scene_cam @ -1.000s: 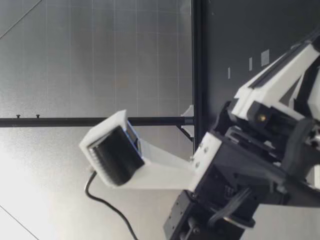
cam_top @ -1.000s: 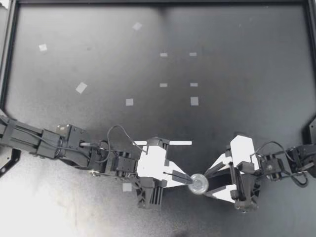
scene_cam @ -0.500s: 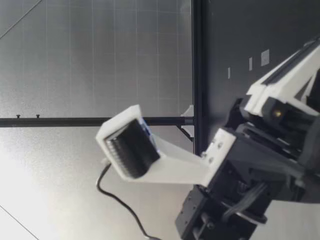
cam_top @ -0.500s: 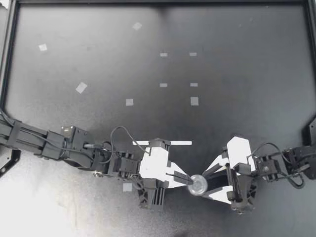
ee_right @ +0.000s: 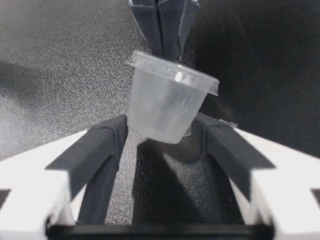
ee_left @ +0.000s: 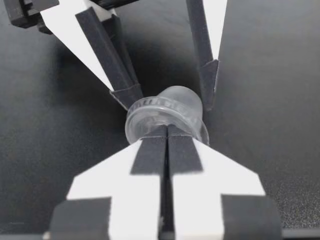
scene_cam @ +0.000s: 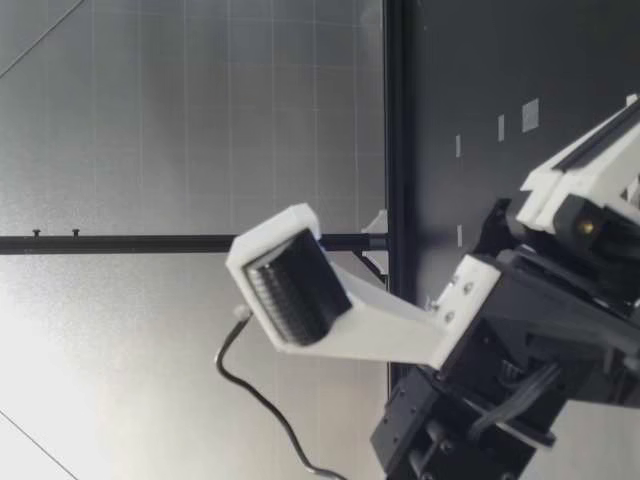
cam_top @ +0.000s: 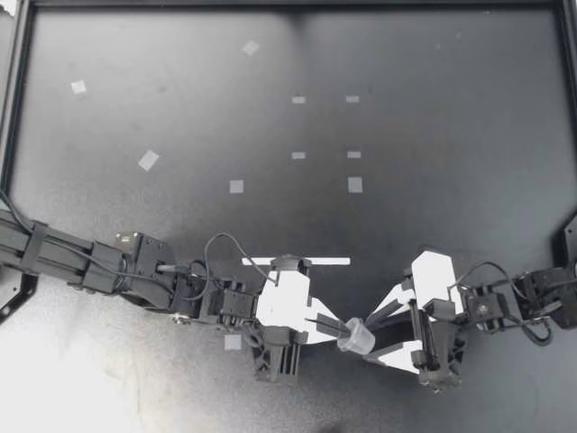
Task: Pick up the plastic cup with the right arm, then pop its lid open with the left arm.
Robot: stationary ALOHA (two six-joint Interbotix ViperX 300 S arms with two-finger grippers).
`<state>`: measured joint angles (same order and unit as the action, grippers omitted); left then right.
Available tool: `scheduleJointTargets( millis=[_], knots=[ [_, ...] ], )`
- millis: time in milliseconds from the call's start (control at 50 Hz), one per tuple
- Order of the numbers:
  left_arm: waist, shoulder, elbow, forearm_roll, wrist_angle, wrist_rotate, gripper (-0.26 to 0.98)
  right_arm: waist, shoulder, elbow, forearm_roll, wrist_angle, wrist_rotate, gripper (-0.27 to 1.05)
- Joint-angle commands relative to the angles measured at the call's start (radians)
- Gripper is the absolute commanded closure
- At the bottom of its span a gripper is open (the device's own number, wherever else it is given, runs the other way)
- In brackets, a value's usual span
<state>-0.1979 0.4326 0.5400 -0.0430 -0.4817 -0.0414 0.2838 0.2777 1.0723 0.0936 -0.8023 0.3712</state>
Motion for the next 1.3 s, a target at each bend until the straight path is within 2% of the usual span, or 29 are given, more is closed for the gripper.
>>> scheduleJointTargets(
  millis=[0,200,460,600,820,980,1080,1160,1280],
  knots=[
    [-0.003,-0.025,-0.018,-0.002,-0.005,-0.002,0.82,0.008,-0.025,-0.014,0.006,0.000,-0.002,0.13],
    [-0.003,-0.029,-0.018,-0.002,-0.005,0.000,0.82,0.008,-0.043,-0.012,0.087,0.026,0.003,0.14],
    [-0.003,-0.029,-0.017,-0.002,-0.003,0.003,0.82,0.008,-0.055,-0.032,0.103,0.055,-0.002,0.15],
    [-0.003,-0.029,-0.018,-0.003,-0.005,0.003,0.82,0.008,-0.048,-0.040,0.097,0.069,-0.005,0.22],
    [-0.003,-0.035,-0.015,-0.003,-0.005,0.002,0.82,0.009,-0.052,-0.035,0.080,0.069,-0.005,0.42],
    [0.002,-0.098,0.012,-0.012,-0.005,-0.012,0.82,0.008,-0.064,-0.020,0.078,0.054,-0.008,0.44],
    [0.014,-0.170,0.058,-0.067,-0.023,-0.037,0.81,0.008,-0.104,0.018,0.067,-0.029,-0.015,0.44],
    [0.023,-0.219,0.100,-0.138,-0.031,-0.077,0.81,0.008,-0.144,0.069,0.051,-0.173,-0.035,0.44],
    [0.023,-0.268,0.150,-0.143,-0.035,-0.193,0.72,0.008,-0.179,0.127,0.044,-0.431,-0.120,0.44]
  ],
)
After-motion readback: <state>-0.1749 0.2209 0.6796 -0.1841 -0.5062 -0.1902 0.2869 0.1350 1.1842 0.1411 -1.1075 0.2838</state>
